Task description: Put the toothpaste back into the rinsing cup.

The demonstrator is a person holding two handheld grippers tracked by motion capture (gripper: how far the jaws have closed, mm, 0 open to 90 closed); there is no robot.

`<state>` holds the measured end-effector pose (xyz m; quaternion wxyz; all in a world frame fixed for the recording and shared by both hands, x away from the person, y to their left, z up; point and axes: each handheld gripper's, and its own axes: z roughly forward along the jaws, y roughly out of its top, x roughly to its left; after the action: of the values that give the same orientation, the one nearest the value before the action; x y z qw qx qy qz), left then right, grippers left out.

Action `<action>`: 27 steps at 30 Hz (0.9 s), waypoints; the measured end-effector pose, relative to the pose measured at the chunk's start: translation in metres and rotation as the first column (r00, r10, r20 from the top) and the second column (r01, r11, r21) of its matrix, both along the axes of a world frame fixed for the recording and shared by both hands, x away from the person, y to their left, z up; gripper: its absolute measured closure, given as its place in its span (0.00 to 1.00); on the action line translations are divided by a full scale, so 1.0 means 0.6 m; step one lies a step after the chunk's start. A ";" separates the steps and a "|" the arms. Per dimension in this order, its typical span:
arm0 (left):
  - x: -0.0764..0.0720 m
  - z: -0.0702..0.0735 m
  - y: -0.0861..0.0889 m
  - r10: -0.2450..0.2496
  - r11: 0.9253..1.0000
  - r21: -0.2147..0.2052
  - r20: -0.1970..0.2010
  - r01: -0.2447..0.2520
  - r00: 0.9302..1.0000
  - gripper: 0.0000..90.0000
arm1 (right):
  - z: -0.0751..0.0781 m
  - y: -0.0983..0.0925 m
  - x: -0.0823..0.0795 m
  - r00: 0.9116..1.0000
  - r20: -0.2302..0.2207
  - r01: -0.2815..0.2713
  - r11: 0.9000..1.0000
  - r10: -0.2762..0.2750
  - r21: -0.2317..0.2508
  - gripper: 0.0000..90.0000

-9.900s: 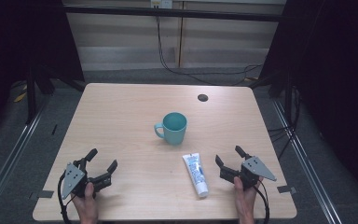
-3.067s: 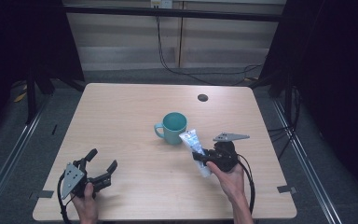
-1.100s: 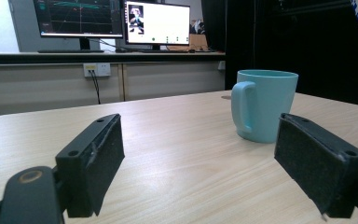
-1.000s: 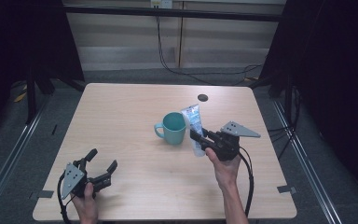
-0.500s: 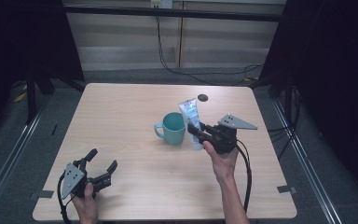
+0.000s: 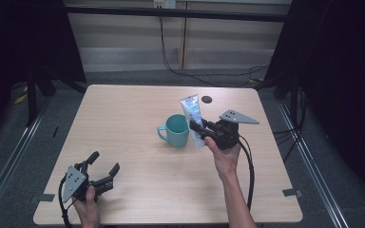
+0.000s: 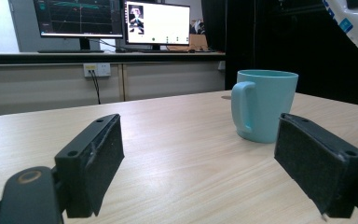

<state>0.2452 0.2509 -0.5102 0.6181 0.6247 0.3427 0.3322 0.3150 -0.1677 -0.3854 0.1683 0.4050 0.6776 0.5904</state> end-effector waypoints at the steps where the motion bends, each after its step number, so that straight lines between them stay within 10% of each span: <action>1: 0.000 0.000 0.001 -0.002 1.000 0.005 -0.001 0.002 1.000 0.17 | 0.001 0.001 0.002 1.000 -0.001 -0.002 1.000 0.002 -0.002 0.77; 27: 0.000 0.000 -0.001 -0.002 1.000 -0.007 -0.004 0.002 1.000 0.17 | 0.009 0.042 0.060 0.999 -0.031 -0.027 1.000 0.027 0.004 0.76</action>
<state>0.2449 0.2501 -0.5103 0.6200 0.6233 0.3445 0.3293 0.3511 -0.1427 -0.3800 0.1491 0.4051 0.6843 0.5877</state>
